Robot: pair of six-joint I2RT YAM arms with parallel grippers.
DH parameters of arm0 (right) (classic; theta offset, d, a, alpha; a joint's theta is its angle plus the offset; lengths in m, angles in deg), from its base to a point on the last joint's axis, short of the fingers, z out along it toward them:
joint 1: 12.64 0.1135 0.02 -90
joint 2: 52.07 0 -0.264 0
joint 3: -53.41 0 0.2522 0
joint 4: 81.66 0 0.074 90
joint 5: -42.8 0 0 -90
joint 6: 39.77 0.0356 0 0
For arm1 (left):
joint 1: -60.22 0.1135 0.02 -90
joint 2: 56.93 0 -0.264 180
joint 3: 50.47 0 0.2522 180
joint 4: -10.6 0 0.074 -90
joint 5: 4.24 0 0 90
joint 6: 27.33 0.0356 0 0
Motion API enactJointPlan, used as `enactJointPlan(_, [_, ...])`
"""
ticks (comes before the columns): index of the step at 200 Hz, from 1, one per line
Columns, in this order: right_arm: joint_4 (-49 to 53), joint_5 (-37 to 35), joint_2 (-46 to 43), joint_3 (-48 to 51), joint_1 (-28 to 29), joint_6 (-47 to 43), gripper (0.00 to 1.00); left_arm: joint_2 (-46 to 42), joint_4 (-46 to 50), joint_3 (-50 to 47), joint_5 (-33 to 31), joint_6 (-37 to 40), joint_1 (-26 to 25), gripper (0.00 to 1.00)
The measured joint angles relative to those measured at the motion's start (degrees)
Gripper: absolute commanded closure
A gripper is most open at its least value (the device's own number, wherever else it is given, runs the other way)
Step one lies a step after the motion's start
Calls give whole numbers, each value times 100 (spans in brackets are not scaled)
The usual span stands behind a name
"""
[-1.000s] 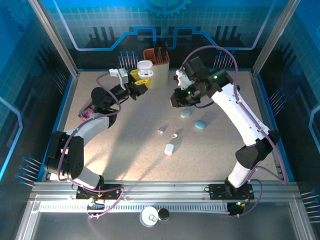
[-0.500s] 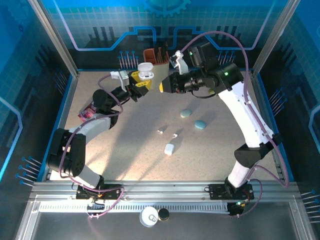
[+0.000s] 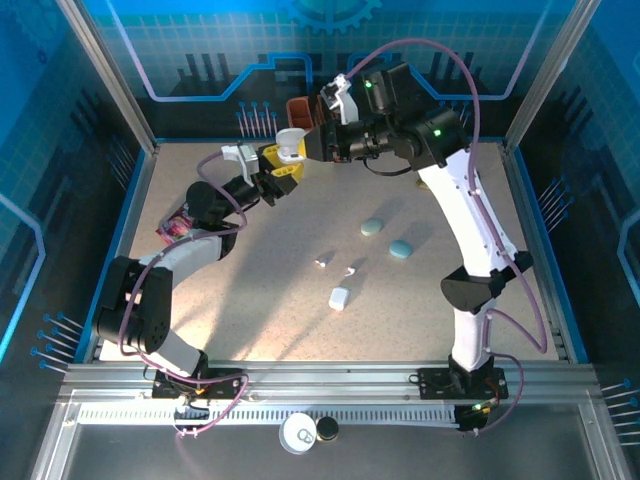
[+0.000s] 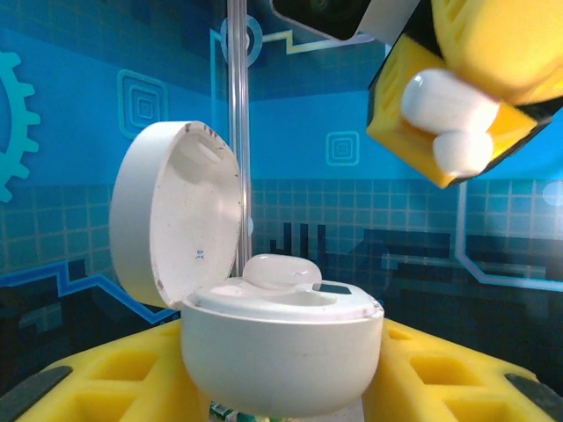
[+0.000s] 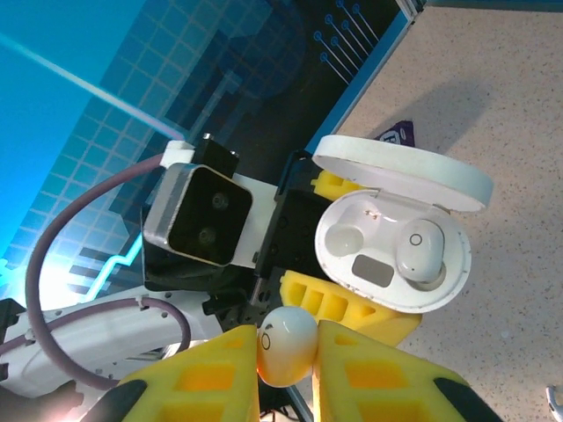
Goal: Insert the wireless bluetooth earbuds into the charging case
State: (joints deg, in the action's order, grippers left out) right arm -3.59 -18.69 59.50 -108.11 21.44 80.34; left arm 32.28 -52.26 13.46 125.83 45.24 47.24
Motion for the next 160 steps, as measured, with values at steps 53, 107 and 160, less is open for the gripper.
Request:
enactJointPlan(53, [-2,-136,188,0,24,57,82,98,-42,-9,2,87,-109,56])
enactJointPlan(107, [-11,-192,229,13,50,55,82,225,-46,-15,0,111,-234,56])
enactJointPlan(160, [-44,-299,236,221,52,55,82,225,-85,-39,0,149,-258,56])
